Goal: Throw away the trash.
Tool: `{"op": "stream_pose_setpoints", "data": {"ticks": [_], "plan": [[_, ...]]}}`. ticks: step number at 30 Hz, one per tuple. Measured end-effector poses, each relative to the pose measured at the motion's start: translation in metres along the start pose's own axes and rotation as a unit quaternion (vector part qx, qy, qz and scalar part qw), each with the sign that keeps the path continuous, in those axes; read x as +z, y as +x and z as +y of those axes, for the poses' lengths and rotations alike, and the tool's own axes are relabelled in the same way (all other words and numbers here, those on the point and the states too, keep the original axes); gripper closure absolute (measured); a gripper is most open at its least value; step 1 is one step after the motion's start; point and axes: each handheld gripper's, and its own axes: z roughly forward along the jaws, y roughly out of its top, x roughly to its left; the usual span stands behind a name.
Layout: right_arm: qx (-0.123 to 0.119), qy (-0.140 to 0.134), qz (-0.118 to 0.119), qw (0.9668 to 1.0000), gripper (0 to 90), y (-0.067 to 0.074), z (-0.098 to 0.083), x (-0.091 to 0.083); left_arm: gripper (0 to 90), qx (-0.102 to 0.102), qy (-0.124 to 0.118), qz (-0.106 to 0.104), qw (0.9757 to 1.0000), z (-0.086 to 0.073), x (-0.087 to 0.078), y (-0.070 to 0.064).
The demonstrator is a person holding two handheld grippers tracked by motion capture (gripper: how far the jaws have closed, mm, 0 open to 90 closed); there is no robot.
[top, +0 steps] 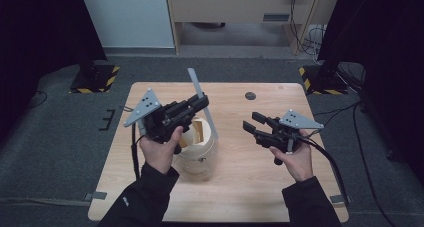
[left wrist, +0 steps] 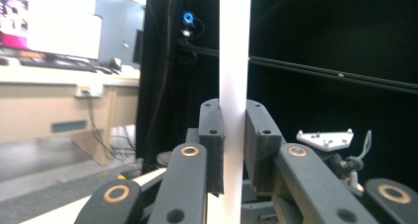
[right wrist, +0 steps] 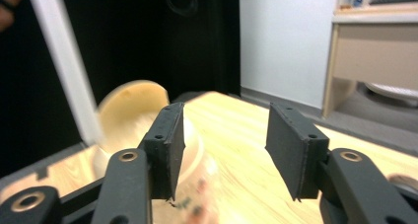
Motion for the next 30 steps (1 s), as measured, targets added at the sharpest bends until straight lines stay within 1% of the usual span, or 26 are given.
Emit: {"op": "stream_pose_setpoints", "data": {"ticks": [1,2,3,4,5,6,7,8,9,10,11,14,15,16,18,19,20,22,23,24,25,26,30], "plan": [[0.001,0.010,-0.009,0.9999,44.6,-0.004,-0.005,0.002,79.3,0.003,-0.003,0.005,1.0000,0.002,-0.005,0.002],[0.000,0.015,-0.014,0.9998,43.4,-0.006,-0.007,0.002,79.3,0.006,-0.006,0.017,0.9998,0.006,-0.017,0.008],[0.001,0.018,-0.018,0.9997,42.9,-0.008,-0.009,0.003,79.3,0.006,-0.009,0.023,0.9997,0.008,-0.023,0.011],[0.002,0.021,-0.022,0.9996,41.9,-0.010,-0.010,0.003,79.3,0.006,-0.009,0.023,0.9997,0.008,-0.023,0.011],[0.003,0.023,-0.026,0.9994,41.2,-0.011,-0.012,0.003,79.3,0.005,-0.014,0.035,0.9993,0.009,-0.034,0.017],[0.002,0.027,-0.032,0.9991,40.8,-0.013,-0.014,0.003,79.3,0.005,-0.016,0.041,0.9990,0.010,-0.039,0.020],[0.000,0.032,-0.037,0.9988,40.3,-0.015,-0.015,0.004,79.3,0.005,-0.016,0.041,0.9990,0.010,-0.039,0.020],[0.001,0.036,-0.042,0.9984,39.9,-0.016,-0.017,0.004,79.3,0.004,-0.017,0.047,0.9987,0.010,-0.044,0.024],[0.000,0.040,-0.044,0.9982,39.7,-0.017,-0.018,0.004,79.3,0.003,-0.018,0.058,0.9981,0.010,-0.053,0.030],[0.000,0.043,-0.046,0.9980,39.4,-0.018,-0.020,0.004,79.3,0.002,-0.018,0.063,0.9979,0.009,-0.057,0.033],[0.000,0.043,-0.046,0.9980,39.4,-0.018,-0.020,0.004,79.3,0.002,-0.018,0.063,0.9979,0.009,-0.057,0.033],[0.002,0.048,-0.052,0.9975,38.9,-0.022,-0.023,0.005,79.3,0.005,-0.013,0.079,0.9968,0.006,-0.065,0.040],[0.002,0.051,-0.056,0.9971,38.5,-0.024,-0.025,0.005,79.3,0.005,-0.011,0.083,0.9965,0.004,-0.067,0.042],[0.001,0.052,-0.058,0.9970,38.3,-0.025,-0.026,0.005,79.3,0.003,-0.006,0.088,0.9961,-0.001,-0.069,0.047],[0.004,0.055,-0.062,0.9965,37.4,-0.027,-0.028,0.005,79.2,0.001,-0.002,0.091,0.9959,-0.004,-0.069,0.050],[0.004,0.055,-0.062,0.9965,37.4,-0.027,-0.028,0.005,79.2,0.000,0.001,0.092,0.9957,-0.007,-0.070,0.053],[0.003,0.062,-0.069,0.9957,36.5,-0.029,-0.031,0.005,79.3,-0.002,0.008,0.098,0.9952,-0.015,-0.069,0.057],[0.000,0.070,-0.075,0.9947,36.0,-0.032,-0.035,0.006,79.3,-0.003,0.014,0.102,0.9947,-0.022,-0.068,0.061],[0.000,0.070,-0.075,0.9947,36.0,-0.032,-0.035,0.006,79.3,-0.003,0.014,0.102,0.9947,-0.022,-0.068,0.061],[0.002,0.077,-0.080,0.9938,35.8,-0.034,-0.039,0.006,79.2,-0.002,0.019,0.104,0.9944,-0.026,-0.068,0.063],[0.002,0.077,-0.080,0.9938,35.8,-0.034,-0.039,0.006,79.2,-0.003,0.022,0.105,0.9943,-0.030,-0.067,0.065],[0.001,0.083,-0.082,0.9931,35.4,-0.037,-0.042,0.007,79.2,-0.007,0.028,0.108,0.9937,-0.038,-0.065,0.069],[0.004,0.092,-0.086,0.9921,35.0,-0.040,-0.047,0.007,79.2,-0.016,0.034,0.110,0.9933,-0.052,-0.063,0.075]]}}
